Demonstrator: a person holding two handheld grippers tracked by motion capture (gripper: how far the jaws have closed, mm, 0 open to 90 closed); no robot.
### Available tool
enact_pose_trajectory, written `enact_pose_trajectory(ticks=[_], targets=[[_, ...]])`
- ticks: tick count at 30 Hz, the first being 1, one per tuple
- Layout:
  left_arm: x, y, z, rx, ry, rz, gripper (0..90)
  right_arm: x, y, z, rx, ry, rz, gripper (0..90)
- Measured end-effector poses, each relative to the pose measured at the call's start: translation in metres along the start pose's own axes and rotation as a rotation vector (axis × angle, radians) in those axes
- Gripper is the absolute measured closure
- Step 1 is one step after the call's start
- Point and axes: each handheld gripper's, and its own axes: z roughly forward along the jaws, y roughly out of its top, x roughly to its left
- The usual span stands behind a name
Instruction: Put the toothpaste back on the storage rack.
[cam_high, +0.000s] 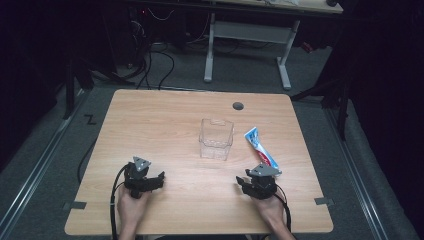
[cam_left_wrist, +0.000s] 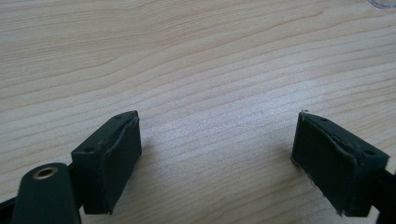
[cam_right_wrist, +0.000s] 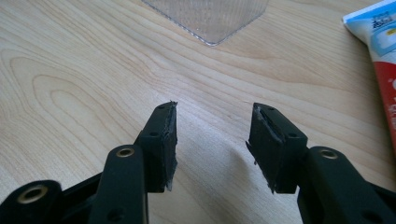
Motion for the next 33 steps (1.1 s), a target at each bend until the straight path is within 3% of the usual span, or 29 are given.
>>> enact_pose_trajectory(ticks=[24,33], targets=[[0.000,0.000,0.000,0.000,0.000,0.000,16.0,-0.011,-0.004,-0.015,-0.034,-0.044,0.041,51.3],[0.000,0.000,0.000,0.000,0.001,0.000,16.0,-0.023,-0.001,-0.025,-0.062,-0.053,0.072,51.3]])
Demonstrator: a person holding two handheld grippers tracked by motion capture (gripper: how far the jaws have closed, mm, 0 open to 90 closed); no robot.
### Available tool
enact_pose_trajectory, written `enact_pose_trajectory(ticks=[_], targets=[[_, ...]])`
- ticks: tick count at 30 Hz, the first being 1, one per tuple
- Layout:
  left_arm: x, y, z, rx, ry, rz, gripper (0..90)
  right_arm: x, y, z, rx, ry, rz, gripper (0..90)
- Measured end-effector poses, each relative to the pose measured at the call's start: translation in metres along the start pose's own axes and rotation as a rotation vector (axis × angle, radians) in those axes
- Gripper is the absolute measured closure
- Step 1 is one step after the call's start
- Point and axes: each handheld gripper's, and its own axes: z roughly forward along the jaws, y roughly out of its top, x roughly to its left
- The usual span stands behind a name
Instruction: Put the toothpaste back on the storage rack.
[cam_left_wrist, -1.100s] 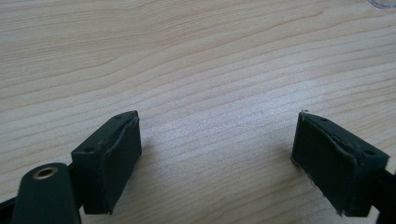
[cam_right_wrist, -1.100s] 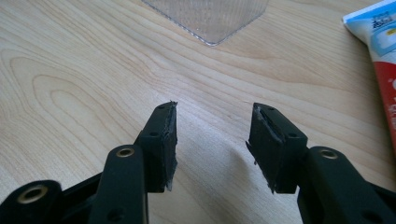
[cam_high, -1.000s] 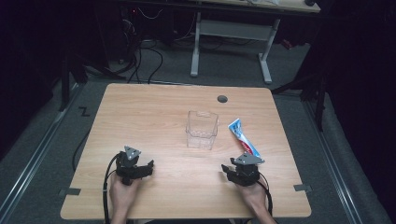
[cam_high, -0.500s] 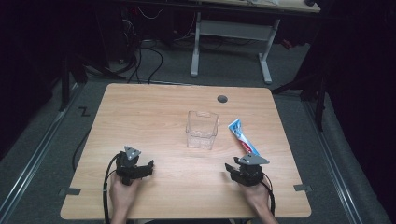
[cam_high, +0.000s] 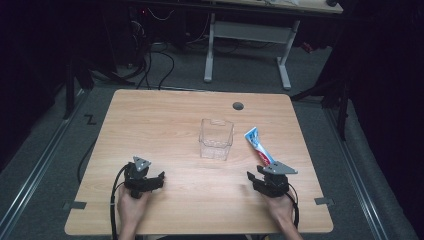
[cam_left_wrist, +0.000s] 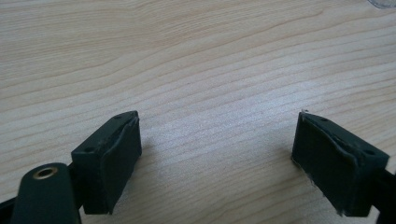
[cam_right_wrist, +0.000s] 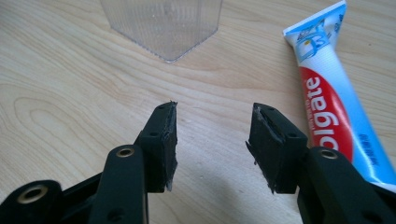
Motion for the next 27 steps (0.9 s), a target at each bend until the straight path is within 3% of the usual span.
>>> enact_pose_trajectory(ticks=[10,17,27], targets=[[0.000,0.000,0.000,0.000,0.001,-0.001,16.0,-0.011,0.007,-0.013,-0.030,-0.006,0.025,51.4],[0.000,0.000,0.000,0.000,0.001,-0.001,16.0,-0.022,0.008,-0.016,-0.037,-0.013,0.064,50.2],[0.000,0.000,0.000,0.000,0.001,-0.001,16.0,-0.031,0.017,-0.018,-0.043,-0.026,0.074,49.5]])
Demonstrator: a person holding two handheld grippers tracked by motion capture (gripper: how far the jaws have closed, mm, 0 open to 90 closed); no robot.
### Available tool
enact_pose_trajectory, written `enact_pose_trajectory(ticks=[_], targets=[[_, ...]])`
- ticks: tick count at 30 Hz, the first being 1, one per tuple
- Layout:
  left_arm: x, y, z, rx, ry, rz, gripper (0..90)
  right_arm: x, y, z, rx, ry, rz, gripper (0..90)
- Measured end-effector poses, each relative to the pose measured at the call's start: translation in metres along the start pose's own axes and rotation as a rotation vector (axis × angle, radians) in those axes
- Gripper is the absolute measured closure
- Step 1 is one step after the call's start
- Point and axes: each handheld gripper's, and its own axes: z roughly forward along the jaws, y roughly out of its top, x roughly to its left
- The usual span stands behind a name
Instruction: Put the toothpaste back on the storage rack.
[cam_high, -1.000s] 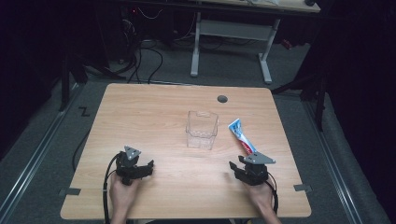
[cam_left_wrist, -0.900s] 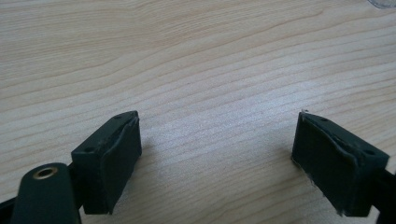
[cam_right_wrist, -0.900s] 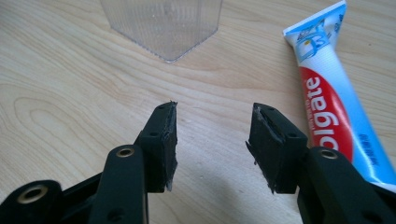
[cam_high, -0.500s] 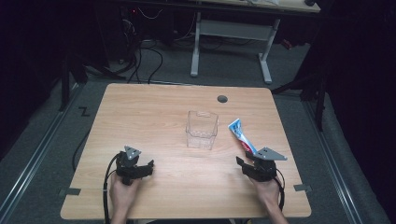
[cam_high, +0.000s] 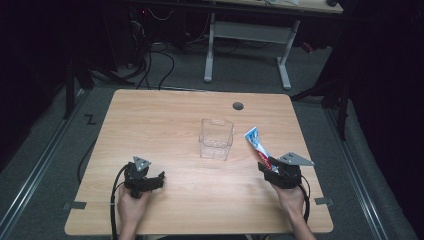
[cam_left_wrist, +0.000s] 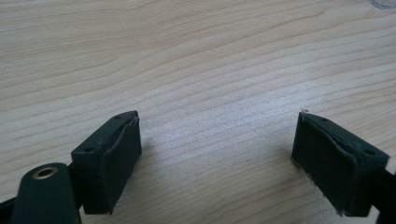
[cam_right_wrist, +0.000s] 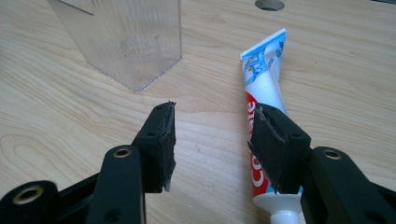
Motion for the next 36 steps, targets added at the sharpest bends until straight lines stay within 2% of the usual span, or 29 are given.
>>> enact_pose_trajectory(ticks=[7,13,21,27,31,36], targets=[[0.000,0.000,0.000,0.000,0.000,0.000,16.0,-0.007,0.008,0.003,0.001,-0.007,0.002,49.3],[0.000,0.000,0.000,0.000,0.000,0.000,16.0,-0.014,0.014,0.006,0.026,-0.016,0.000,48.7],[0.000,0.000,0.000,0.000,0.000,0.000,16.0,-0.019,0.028,0.011,0.051,-0.032,-0.028,48.4],[0.000,0.000,0.000,0.000,0.000,0.001,16.0,-0.022,0.037,0.019,0.069,-0.028,-0.014,48.4],[0.000,0.000,0.000,0.000,0.000,0.000,16.0,-0.025,0.047,0.027,0.105,-0.035,-0.028,48.4],[0.000,0.000,0.000,0.001,0.000,0.001,16.0,-0.025,0.059,0.029,0.111,-0.035,-0.052,48.2]])
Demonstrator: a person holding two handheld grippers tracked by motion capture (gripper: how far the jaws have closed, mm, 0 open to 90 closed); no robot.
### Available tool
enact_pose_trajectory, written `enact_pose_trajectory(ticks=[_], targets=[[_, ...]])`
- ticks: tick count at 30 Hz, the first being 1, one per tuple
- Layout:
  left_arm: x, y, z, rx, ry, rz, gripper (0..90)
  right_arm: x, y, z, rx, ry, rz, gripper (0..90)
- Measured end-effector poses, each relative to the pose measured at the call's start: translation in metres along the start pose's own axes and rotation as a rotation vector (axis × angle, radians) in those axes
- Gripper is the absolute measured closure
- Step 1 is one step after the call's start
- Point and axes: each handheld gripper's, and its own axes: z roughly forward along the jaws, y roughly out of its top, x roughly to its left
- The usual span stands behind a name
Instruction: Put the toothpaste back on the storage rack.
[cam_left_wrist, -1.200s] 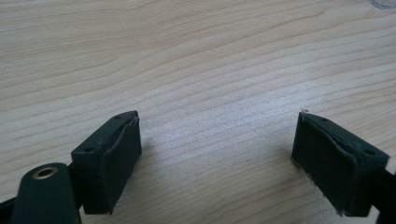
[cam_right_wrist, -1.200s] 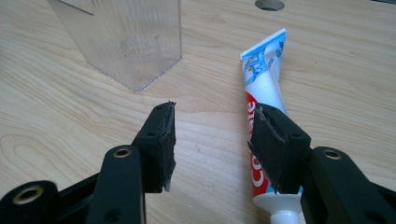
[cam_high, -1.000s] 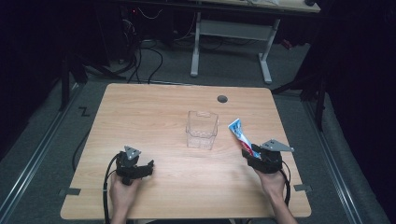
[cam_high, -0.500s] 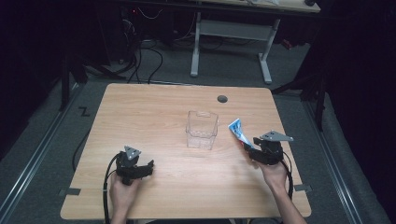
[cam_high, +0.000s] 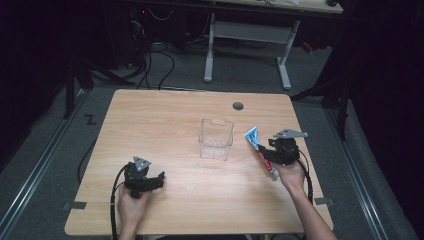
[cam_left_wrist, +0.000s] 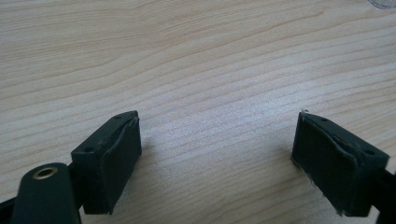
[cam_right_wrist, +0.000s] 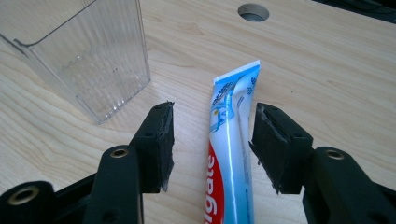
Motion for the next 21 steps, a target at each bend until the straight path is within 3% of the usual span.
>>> enact_pose_trajectory(ticks=[7,21], targets=[[0.000,0.000,0.000,0.000,0.000,0.000,16.0,-0.002,0.012,0.007,0.021,0.003,-0.035,53.0],[0.000,0.000,0.000,0.000,-0.001,-0.001,16.0,-0.006,0.023,0.026,0.112,-0.013,-0.059,51.8]])
